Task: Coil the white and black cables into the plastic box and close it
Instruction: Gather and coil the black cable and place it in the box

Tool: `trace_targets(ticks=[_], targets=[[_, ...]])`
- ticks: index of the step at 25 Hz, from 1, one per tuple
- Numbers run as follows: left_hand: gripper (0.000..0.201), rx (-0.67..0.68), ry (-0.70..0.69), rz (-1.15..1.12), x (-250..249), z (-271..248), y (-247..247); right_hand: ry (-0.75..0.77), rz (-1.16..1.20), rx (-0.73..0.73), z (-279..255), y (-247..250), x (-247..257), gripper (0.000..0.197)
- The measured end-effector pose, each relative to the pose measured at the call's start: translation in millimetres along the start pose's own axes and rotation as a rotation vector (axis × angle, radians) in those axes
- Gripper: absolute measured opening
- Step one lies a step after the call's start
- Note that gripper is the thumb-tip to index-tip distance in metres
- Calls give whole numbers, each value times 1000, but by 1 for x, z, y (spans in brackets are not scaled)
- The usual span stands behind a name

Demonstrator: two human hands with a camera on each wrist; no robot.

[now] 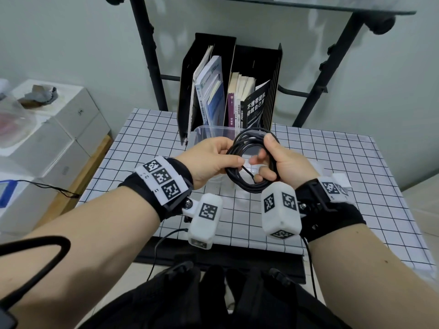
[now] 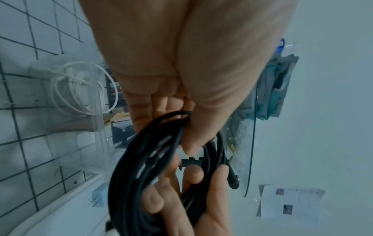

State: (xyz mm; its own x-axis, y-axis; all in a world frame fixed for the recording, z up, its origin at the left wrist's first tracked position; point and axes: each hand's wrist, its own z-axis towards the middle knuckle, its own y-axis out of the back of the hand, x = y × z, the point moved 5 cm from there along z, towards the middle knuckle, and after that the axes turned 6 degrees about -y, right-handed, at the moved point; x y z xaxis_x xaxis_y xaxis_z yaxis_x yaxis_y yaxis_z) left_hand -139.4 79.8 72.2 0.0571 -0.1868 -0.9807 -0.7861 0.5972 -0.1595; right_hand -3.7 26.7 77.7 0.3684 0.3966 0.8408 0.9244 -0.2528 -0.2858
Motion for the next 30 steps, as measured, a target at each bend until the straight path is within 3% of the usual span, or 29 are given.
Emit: trace_targets(ticks=[7,11,16,19,23,27,30], targets=[[36,-26,-34,-114,3,7,4,-39,-200,-4,3,-1,5,52],[33,-33,-67,-31,-2,8,4,-102,87,92,11,2,-9,56],[22,-268,-282,237,-15,9,16,-128,382,141,15,-3,-13,54],[14,-213,-403,421,-28,9,11,-123,439,123,19,-4,-11,52],[25,-77,-495,747,-35,11,4,-107,416,79,22,2,-7,52],[17,-51,-496,791,-34,16,6,-76,299,30,24,6,-6,51],[9,-131,-508,770,-31,15,10,-42,267,-33,25,8,-9,50]])
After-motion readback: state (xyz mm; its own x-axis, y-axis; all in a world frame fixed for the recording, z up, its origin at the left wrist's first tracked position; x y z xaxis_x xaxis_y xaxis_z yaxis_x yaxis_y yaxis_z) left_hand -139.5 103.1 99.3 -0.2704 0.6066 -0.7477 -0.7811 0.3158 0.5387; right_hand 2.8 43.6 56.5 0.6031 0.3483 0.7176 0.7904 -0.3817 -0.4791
